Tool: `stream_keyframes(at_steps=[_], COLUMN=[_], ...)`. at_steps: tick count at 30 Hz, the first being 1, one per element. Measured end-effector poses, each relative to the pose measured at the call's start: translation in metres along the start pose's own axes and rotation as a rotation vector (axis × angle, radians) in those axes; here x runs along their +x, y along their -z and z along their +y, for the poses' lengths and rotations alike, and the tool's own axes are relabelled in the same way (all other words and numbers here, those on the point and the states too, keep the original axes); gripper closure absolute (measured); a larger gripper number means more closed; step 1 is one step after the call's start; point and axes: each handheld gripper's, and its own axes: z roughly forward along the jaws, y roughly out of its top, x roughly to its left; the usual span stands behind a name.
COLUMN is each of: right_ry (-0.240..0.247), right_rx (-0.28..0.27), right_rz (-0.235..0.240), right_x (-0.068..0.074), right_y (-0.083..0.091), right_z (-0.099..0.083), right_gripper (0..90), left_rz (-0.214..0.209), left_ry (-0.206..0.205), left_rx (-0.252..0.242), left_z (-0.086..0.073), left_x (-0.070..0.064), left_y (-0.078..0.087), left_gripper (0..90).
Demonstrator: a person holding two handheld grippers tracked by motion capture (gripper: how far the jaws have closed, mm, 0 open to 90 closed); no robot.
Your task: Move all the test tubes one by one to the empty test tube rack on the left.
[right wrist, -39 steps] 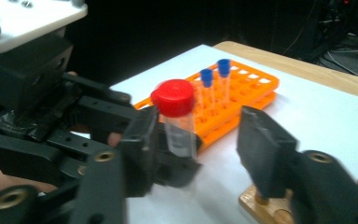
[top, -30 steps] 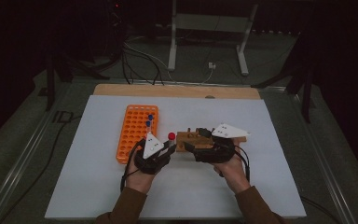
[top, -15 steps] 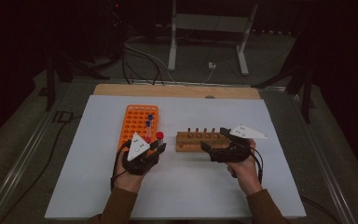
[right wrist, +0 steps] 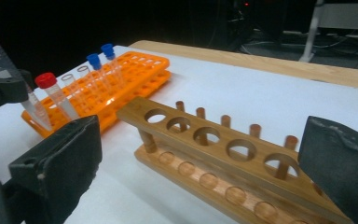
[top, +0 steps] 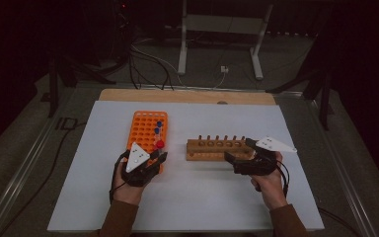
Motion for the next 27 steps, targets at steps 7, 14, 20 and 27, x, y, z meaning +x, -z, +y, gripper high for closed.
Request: stream_keyframes(at_steps=[7, 14, 20, 27], right_ry=[0.003, -0.004, -0.002, -0.001], right_rx=[-0.009, -0.018, -0.017, -0.015], right_rz=[-0.019, -0.025, -0.026, -0.031], right_x=[-0.004, -0.006, -0.005, -0.006], right_y=[0.007, 0.009, 0.009, 0.009], right_z=[-0.003, -0.003, -0.004, -0.004], right_gripper=[0.1, 0.1, 0.1, 0.1], left_rz=[0.03, 0.042, 0.042, 0.049], left_ry=[0.004, 0.005, -0.002, 0.001], left_rx=[0.004, 0.014, 0.024, 0.036], left_z=[-0.006, -0.011, -0.013, -0.018], left_x=[0.008, 0.011, 0.01, 0.009], left_y=[0.002, -0.001, -0.002, -0.003], left_gripper=[75.2, 75.2, 75.2, 75.1])
